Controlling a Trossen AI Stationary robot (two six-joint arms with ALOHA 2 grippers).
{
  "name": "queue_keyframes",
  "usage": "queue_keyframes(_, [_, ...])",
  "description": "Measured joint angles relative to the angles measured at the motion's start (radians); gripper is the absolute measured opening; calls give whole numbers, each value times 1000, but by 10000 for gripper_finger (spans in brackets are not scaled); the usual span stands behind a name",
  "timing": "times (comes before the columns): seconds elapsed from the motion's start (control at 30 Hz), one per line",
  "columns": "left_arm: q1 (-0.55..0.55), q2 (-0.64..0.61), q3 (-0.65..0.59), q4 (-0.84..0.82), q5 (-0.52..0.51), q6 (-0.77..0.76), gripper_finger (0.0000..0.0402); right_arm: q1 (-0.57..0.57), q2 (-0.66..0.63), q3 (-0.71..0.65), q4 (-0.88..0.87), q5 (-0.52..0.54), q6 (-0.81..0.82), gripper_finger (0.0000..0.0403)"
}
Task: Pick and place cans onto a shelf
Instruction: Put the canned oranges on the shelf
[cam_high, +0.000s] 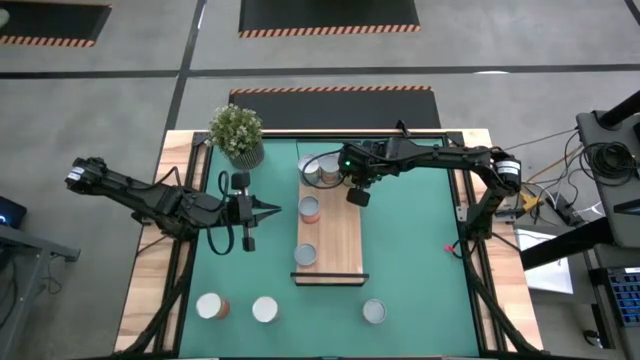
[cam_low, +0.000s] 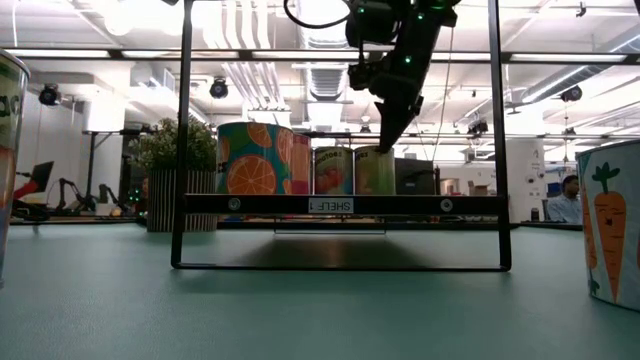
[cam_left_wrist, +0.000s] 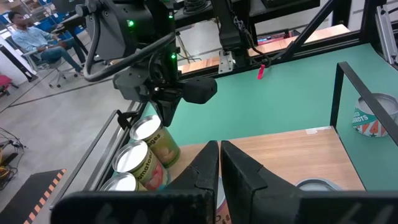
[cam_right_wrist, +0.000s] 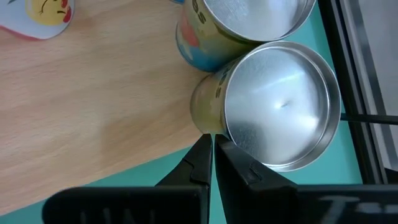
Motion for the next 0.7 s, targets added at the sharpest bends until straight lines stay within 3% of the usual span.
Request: queue_keyframes(0.7, [0,0,0,0,0,0,0,0,-1,0,22,48,0,9])
